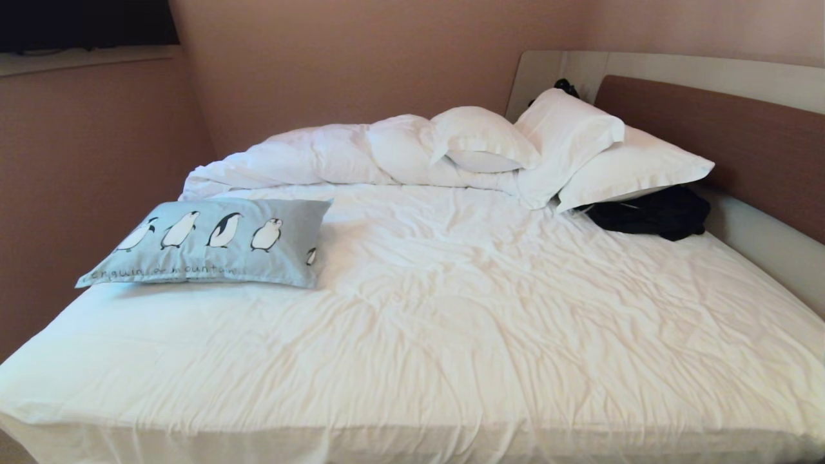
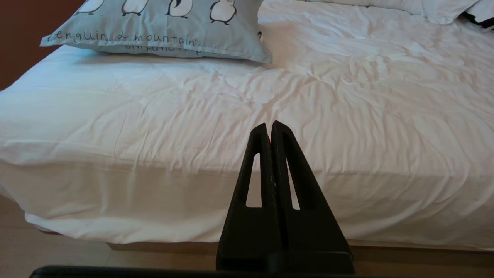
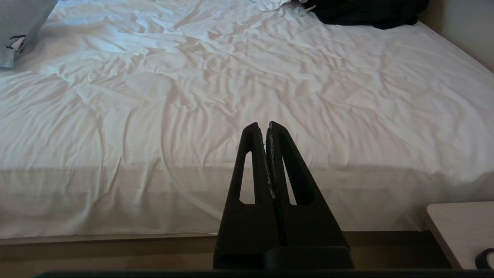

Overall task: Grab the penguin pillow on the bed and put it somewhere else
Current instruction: Pick up the pillow

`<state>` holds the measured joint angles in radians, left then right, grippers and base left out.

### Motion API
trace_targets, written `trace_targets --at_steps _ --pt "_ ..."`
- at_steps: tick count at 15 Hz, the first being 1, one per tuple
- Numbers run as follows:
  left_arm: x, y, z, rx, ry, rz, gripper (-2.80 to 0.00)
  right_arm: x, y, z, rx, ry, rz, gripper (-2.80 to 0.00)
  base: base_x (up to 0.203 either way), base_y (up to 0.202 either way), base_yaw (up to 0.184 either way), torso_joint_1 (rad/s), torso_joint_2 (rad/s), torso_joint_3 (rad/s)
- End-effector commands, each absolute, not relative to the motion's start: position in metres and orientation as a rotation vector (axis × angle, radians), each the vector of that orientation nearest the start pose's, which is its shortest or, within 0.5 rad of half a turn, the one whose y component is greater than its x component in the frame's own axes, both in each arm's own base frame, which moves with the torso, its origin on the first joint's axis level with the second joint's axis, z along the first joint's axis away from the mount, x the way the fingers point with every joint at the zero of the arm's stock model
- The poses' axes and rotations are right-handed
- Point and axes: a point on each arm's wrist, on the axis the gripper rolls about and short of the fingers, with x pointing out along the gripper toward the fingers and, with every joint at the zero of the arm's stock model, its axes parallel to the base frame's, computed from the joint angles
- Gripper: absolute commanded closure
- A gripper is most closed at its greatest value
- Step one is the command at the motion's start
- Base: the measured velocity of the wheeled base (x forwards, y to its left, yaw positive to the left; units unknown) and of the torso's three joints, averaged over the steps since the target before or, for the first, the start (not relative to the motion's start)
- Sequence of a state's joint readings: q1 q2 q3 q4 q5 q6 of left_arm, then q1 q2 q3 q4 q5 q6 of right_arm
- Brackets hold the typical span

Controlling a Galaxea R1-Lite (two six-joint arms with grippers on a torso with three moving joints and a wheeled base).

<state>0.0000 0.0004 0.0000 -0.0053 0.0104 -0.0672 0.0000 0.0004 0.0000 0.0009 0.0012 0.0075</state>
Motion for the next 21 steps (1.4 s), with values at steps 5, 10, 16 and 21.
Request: trace_targets --at_steps 5,10,16,21 --pt "-0.0225 0.0002 0.0753 -0.068 -0.002 0.011 0.0 -0.0228 0.0 0.0753 0.008 0.002 0.002 0.0 0.0 0.0 0.0 0.0 0.0 0.0" --pt "-0.0225 0.0002 0.0753 -0.068 -0.002 0.011 0.0 -0.0227 0.0 0.0754 0.008 0.003 0.002 0.0 0.003 0.095 -0.004 0.003 0.0 0.0" --pt "-0.0225 0.0002 0.0753 -0.068 -0.002 0.011 0.0 -0.0228 0.0 0.0753 0.008 0.002 0.002 0.0 0.0 0.2 0.002 0.004 0.0 0.005" --pt "-0.0225 0.0002 0.0753 -0.064 -0.002 0.011 0.0 -0.0227 0.0 0.0754 0.008 0.003 0.002 0.0 0.0 0.197 0.0 0.002 0.0 0.0"
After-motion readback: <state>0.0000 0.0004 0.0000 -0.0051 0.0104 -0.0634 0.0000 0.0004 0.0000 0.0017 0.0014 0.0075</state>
